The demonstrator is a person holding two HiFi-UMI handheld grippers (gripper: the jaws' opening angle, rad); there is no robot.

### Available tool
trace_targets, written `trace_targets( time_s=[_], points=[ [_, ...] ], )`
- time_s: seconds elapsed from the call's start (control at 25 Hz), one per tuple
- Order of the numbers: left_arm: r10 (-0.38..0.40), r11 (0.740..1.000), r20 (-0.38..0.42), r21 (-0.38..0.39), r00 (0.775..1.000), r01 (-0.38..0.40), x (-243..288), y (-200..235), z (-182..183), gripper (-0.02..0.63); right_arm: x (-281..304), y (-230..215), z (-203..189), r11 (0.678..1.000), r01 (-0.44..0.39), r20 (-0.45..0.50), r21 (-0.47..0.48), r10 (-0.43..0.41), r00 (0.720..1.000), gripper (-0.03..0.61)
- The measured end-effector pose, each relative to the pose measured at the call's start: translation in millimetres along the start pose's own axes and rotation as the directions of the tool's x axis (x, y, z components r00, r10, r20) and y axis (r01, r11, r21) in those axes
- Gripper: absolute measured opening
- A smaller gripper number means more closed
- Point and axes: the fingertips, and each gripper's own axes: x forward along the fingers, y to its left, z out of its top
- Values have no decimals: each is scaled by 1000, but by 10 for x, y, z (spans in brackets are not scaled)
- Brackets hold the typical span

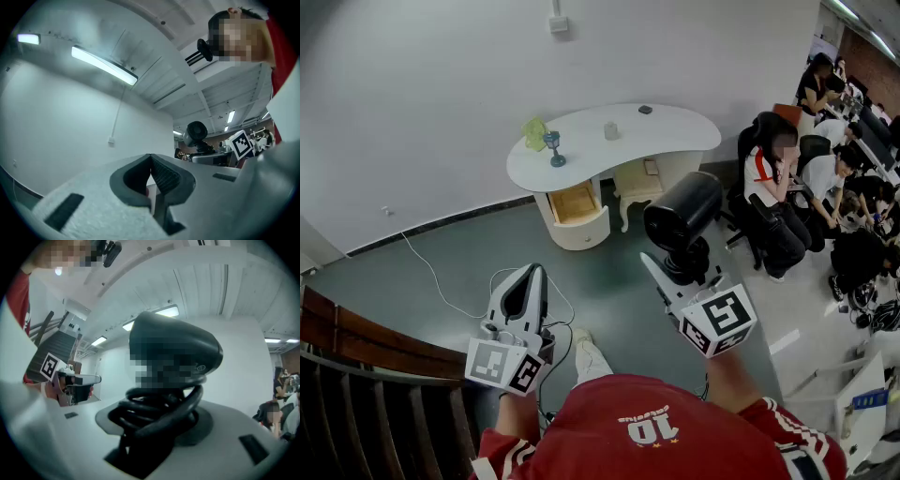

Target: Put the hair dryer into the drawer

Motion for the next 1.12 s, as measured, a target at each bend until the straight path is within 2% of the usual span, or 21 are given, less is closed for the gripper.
trace_targets(
  time_s=[0.52,0.88,1.12],
  points=[
    [0,1000,-15,11,1000,0,-42,-16,20,0,-26,-14,-40,1000,11,-6,14,-11,1000,238],
    [-2,1000,-25,19,1000,3,-83,-7,35,0,-68,133,-37,999,-30,8,-37,31,1000,238],
    [-4,1000,-33,16,999,5,2,96,10,0,69,131,10,998,-54,31,-22,54,998,239]
  ],
)
